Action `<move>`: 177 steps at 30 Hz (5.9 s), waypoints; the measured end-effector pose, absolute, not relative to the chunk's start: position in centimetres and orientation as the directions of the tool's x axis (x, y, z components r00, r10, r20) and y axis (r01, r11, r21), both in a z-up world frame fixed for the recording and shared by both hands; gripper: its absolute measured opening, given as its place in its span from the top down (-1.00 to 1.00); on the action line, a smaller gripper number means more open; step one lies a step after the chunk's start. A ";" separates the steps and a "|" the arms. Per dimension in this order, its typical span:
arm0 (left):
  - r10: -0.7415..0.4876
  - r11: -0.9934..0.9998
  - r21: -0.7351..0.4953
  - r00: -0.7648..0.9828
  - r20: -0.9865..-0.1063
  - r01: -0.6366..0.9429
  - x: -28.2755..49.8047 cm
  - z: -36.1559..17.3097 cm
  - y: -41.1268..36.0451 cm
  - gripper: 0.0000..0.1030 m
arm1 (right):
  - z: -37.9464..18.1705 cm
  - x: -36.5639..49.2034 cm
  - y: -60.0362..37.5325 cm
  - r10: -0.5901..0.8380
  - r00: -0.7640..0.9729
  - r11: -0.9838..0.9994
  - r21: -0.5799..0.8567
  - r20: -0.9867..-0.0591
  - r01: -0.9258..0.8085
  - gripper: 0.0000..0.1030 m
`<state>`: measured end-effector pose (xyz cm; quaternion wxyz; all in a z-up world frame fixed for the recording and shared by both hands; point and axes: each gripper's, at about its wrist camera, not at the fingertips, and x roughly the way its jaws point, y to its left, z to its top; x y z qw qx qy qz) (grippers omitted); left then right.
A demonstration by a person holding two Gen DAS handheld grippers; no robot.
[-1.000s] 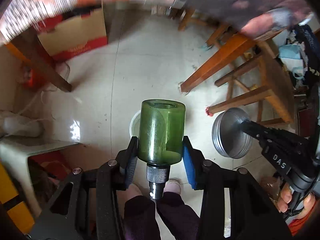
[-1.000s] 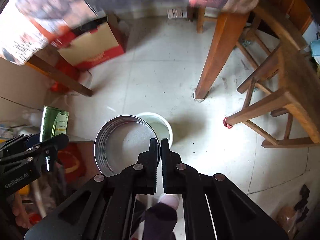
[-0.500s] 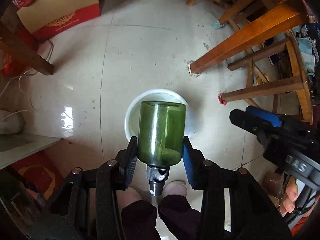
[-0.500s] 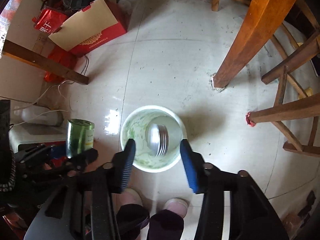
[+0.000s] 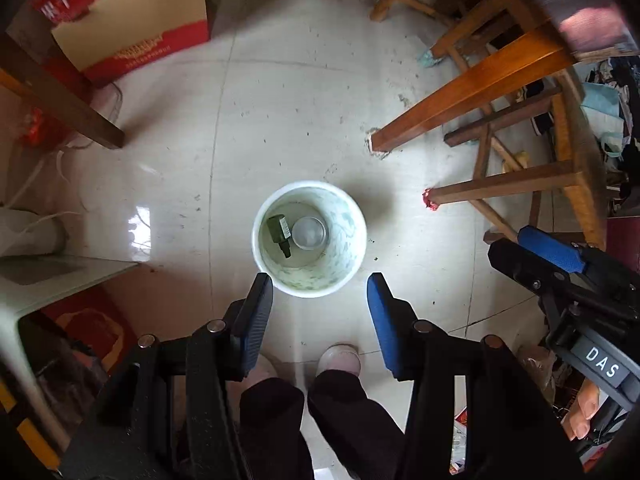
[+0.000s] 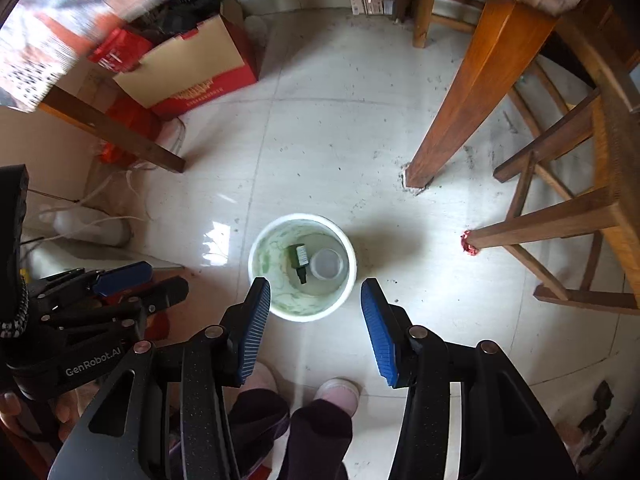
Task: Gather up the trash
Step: 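Open the right tool to drop the tin lid into the bucket while the left tool drops the bottle, then raise both empty tools back toward the table, then grasp the brown cardboard strip with the left tool, then grasp the clear plastic container with the right tool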
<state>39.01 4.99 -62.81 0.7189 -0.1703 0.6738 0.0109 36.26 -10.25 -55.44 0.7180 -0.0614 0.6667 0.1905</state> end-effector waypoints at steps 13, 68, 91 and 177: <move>-0.158 0.949 -0.221 0.267 -0.951 -0.224 36.0 -40.1 7.3 0.07 | -35.1 35.6 -8.7 0.270 0.197 0.908 0.181 -0.943 -0.378 0.15; 0.062 0.966 -0.154 0.769 -0.637 -0.206 53.7 -6.5 4.8 -0.87 | -4.8 50.8 -15.6 0.373 0.750 0.914 0.080 -0.546 -0.397 -0.83; -0.029 0.979 -0.133 0.546 -0.838 -0.152 72.1 -17.4 19.7 -0.87 | -15.0 65.8 -5.3 0.274 0.531 0.960 0.191 -0.802 -0.206 -0.83; -0.072 0.996 -0.086 0.476 -0.876 -0.008 74.0 -23.1 23.8 0.63 | -28.0 68.3 -2.1 0.258 0.281 0.966 0.242 -0.924 -0.092 0.95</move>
